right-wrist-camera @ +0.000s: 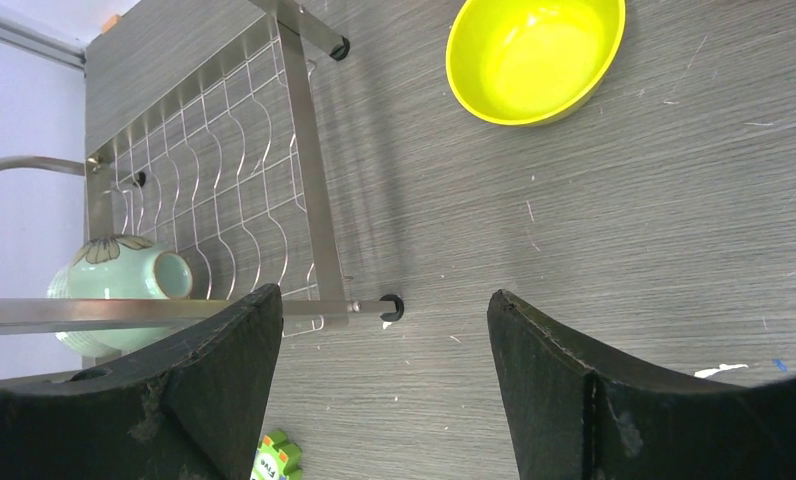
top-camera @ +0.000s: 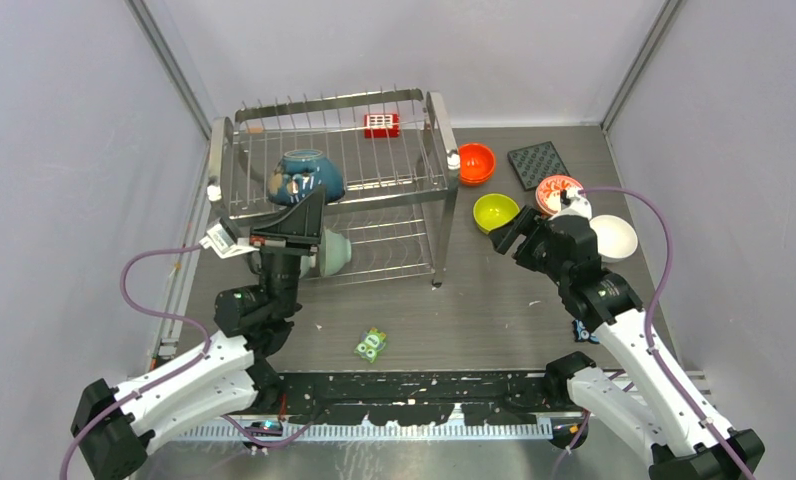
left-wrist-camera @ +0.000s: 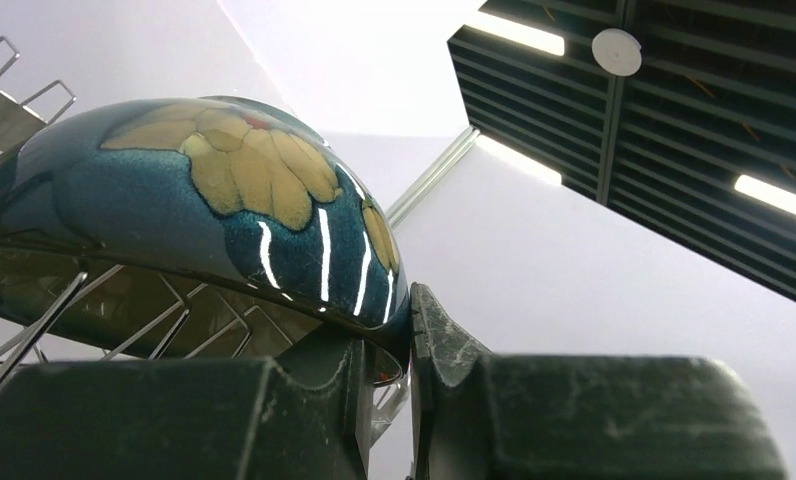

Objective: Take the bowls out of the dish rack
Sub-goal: Pick up the bowl from the dish rack.

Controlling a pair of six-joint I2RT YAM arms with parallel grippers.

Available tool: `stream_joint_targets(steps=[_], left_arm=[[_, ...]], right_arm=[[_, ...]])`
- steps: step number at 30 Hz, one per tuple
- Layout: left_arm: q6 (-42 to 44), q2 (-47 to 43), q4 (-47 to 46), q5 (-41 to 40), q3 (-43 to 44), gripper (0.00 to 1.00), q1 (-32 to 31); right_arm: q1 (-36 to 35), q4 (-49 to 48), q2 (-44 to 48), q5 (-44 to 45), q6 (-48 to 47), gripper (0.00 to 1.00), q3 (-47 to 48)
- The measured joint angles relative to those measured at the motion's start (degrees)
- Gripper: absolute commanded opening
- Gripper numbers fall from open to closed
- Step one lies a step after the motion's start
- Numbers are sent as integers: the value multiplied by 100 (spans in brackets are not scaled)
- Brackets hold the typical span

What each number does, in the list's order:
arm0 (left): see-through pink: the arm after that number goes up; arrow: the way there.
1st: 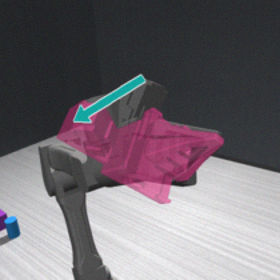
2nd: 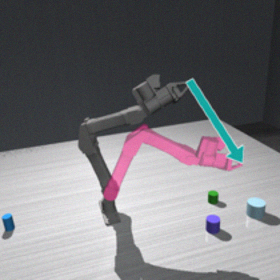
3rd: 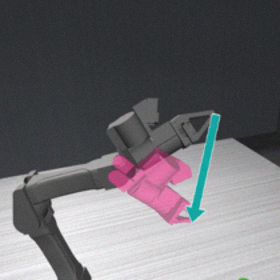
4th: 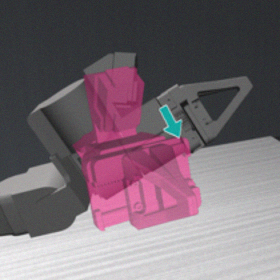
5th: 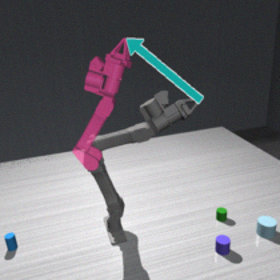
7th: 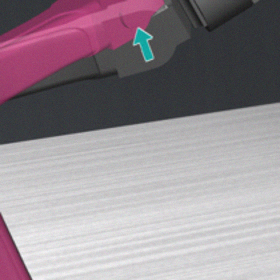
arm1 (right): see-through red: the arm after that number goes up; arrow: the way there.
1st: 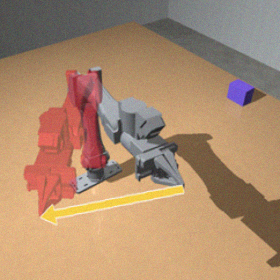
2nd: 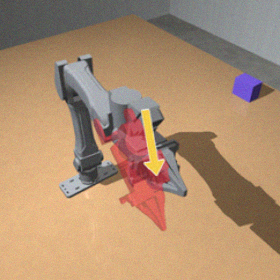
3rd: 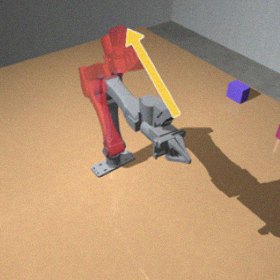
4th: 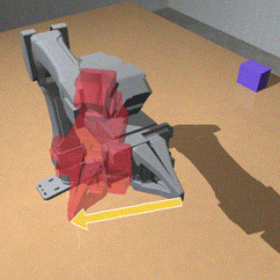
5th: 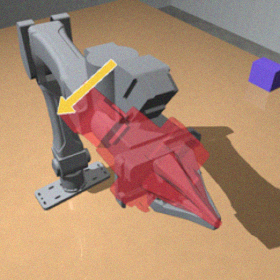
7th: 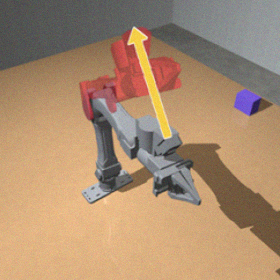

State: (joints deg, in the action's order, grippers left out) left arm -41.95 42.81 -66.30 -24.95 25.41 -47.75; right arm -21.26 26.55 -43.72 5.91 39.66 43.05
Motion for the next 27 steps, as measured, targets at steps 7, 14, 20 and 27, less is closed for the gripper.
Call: stream_joint_targets(steps=[7, 14, 20, 27], left_arm=[[214, 118, -15, 181, 109, 0, 61], [625, 273, -20, 474, 444, 0, 116], [892, 505, 15, 1255, 1051, 0, 122], [1235, 780, 337, 1961, 1585, 0, 162]], right_arm=[[-2, 2, 59, 22, -37, 79, 0], [-15, 2, 105, 44, -52, 79, -2], [-17, 7, 153, 46, -55, 79, -39], [-17, 11, 227, 46, -55, 79, -55]])
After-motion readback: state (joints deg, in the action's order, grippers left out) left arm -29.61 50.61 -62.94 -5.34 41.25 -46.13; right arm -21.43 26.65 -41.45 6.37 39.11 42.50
